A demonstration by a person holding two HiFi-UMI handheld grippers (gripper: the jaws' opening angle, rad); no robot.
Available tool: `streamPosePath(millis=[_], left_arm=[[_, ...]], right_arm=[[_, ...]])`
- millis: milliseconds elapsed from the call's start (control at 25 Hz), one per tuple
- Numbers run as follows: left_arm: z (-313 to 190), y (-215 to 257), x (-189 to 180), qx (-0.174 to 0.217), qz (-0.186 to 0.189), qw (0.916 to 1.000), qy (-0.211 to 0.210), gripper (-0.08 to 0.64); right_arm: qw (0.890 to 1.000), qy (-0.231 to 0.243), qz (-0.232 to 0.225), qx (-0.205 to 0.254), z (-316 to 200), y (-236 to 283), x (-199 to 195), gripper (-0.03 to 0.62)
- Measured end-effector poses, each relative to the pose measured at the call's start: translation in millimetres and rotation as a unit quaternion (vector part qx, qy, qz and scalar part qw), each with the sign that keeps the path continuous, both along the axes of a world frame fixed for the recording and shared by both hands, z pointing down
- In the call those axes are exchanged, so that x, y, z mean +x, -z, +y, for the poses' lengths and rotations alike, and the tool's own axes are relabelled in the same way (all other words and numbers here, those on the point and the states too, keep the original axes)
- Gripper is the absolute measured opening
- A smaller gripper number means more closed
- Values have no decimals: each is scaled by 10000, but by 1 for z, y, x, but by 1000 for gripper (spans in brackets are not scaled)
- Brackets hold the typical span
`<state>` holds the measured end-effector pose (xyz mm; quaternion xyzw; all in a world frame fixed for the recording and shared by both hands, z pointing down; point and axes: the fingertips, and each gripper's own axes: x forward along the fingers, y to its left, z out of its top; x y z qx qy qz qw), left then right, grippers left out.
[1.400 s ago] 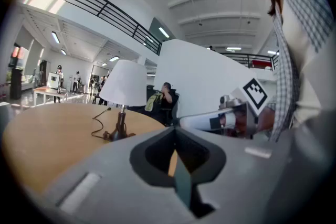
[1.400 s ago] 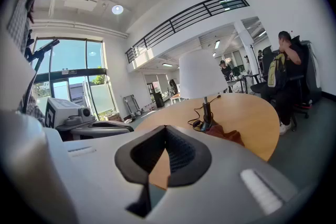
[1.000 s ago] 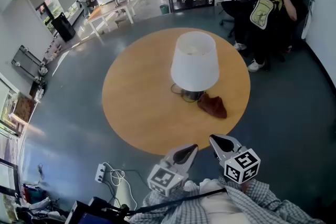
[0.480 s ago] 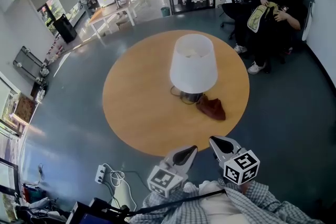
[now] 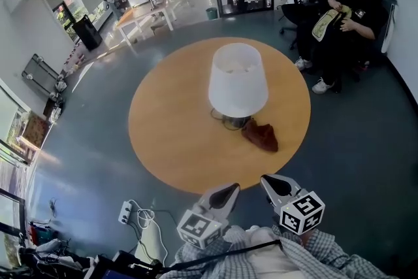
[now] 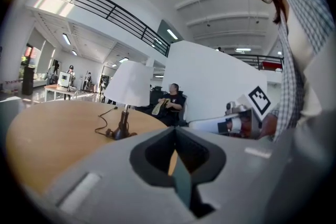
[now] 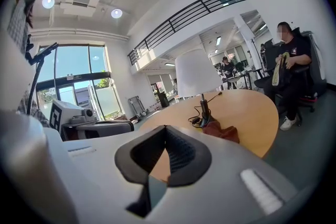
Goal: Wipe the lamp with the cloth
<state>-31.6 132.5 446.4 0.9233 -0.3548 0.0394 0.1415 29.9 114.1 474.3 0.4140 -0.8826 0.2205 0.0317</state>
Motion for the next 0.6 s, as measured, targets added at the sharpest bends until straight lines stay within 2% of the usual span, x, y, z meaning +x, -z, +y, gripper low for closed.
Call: streamPosePath(millis=[200, 440, 600], left_arm=[[0, -5, 5, -84, 28, 9999, 55, 0], [-35, -13, -1, -110, 67, 9999, -5, 0], [-59, -16, -4, -120, 355, 9992, -154, 0]], right_arm=[[9999, 98, -69, -53, 0, -6, 6, 3], [9999, -71, -131, -79, -31, -14, 4, 3], [9998, -160, -33, -81, -46, -12, 5, 3]])
